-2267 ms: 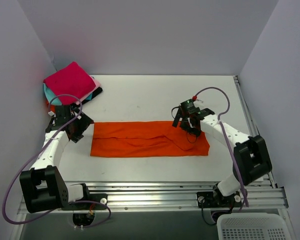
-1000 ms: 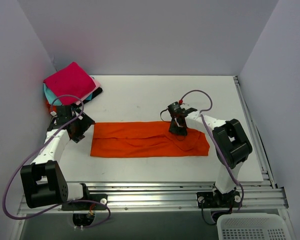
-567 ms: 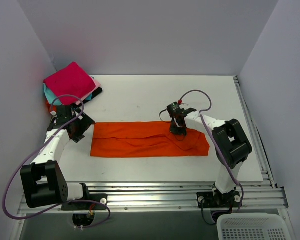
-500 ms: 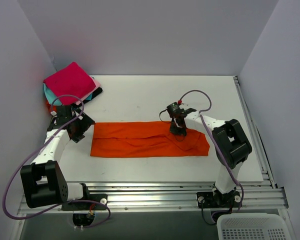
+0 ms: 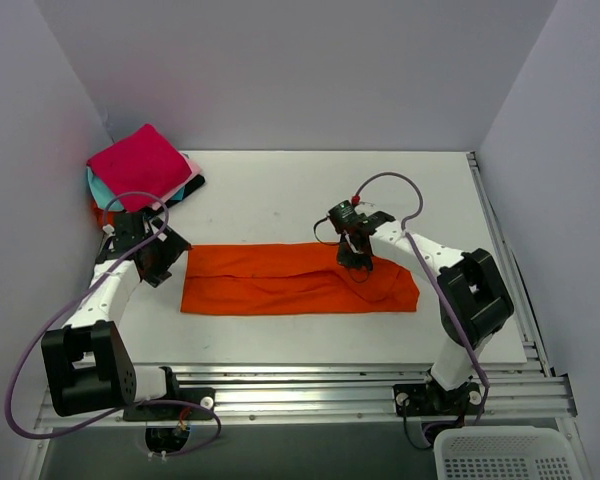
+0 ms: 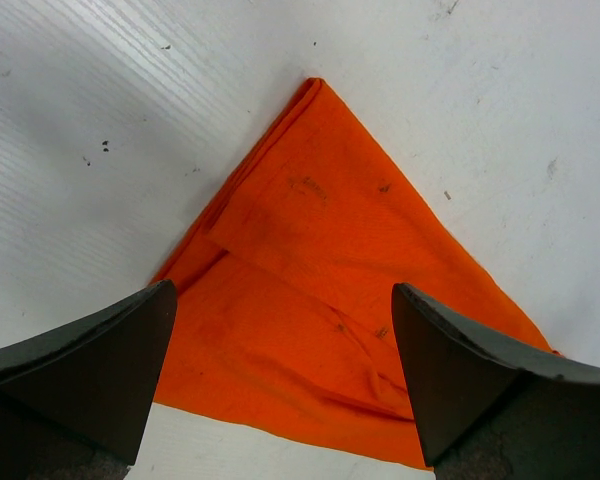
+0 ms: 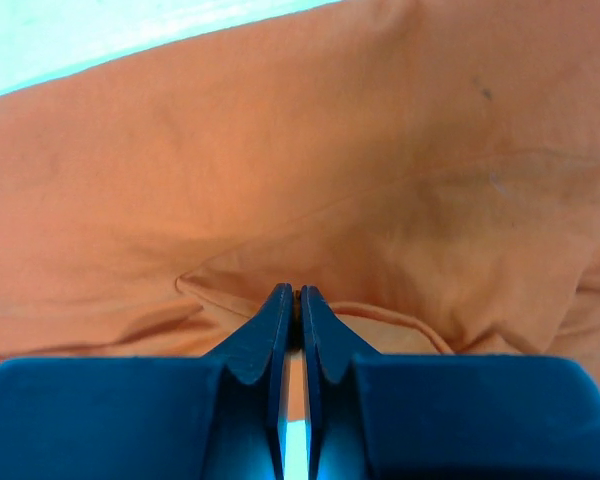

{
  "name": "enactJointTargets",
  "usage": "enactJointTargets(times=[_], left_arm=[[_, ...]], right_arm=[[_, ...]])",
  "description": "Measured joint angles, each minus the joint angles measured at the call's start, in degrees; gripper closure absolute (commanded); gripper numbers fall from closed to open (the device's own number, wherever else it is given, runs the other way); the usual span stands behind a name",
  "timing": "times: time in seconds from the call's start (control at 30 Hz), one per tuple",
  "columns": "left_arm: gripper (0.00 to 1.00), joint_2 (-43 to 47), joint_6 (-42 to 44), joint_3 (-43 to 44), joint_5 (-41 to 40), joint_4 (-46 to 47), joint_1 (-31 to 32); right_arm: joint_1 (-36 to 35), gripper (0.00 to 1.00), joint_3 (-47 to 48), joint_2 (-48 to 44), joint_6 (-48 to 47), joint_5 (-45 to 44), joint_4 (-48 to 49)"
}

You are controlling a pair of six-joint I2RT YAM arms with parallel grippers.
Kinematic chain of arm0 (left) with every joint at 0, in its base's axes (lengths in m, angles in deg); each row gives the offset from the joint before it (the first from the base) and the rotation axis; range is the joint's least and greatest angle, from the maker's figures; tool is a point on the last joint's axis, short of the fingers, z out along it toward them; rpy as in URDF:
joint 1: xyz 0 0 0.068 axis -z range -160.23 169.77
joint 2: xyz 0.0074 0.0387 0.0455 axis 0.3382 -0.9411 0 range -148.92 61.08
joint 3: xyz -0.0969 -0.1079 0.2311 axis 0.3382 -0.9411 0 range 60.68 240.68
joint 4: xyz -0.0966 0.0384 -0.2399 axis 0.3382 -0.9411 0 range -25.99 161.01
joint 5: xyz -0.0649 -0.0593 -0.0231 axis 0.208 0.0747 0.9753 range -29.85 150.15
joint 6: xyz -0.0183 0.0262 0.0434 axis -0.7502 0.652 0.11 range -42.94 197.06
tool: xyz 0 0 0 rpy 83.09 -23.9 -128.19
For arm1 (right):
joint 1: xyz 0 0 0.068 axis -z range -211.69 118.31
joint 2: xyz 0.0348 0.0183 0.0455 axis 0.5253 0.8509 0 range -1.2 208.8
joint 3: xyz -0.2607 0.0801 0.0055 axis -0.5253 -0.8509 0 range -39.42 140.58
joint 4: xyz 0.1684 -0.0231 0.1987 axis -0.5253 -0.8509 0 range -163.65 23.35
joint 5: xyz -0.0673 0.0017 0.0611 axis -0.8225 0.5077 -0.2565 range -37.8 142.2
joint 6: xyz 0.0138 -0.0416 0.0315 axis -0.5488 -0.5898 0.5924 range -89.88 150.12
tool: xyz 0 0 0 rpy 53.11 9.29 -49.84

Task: Fold and stack the t-shirts
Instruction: Fold the other side of the tshirt into a rectangle

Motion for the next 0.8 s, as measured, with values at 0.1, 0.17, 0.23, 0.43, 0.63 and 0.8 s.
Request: enactJointTargets(times=[0.1, 0.17, 0.23, 0.43, 0.63, 0.8], left_arm=[[0.02, 0.1, -0.4, -0.6, 0.1, 0.0, 0.0], [0.02, 0.3, -0.4, -0.8, 0.1, 0.1, 0.0], [0.02, 0.8, -0.5, -1.0, 0.2, 0.1, 0.0], [0.03, 2.1, -0.7, -1.2, 0.2, 0.2, 0.0], [0.02, 2.3, -0.9, -1.2, 0.1, 0.2, 0.0], [0.02, 2.6, -0.9, -1.2, 0.1, 0.2, 0.0]], right_arm=[[-0.7, 1.0, 0.0, -1.0, 0.4, -0.2, -1.1], [-1.2, 1.0, -0.1, -1.2, 0.9, -0.2, -1.6], [-1.7, 1.0, -0.6, -1.3, 1.2, -0.3, -1.7], [-4.3, 0.99, -2.6, -1.5, 2.1, -0.3, -2.8], [-7.1, 0.93, -3.2, -1.6, 3.3, -0.4, -3.5], [-9.0, 0.18, -3.2, -1.7, 5.0, -0.6, -4.4]])
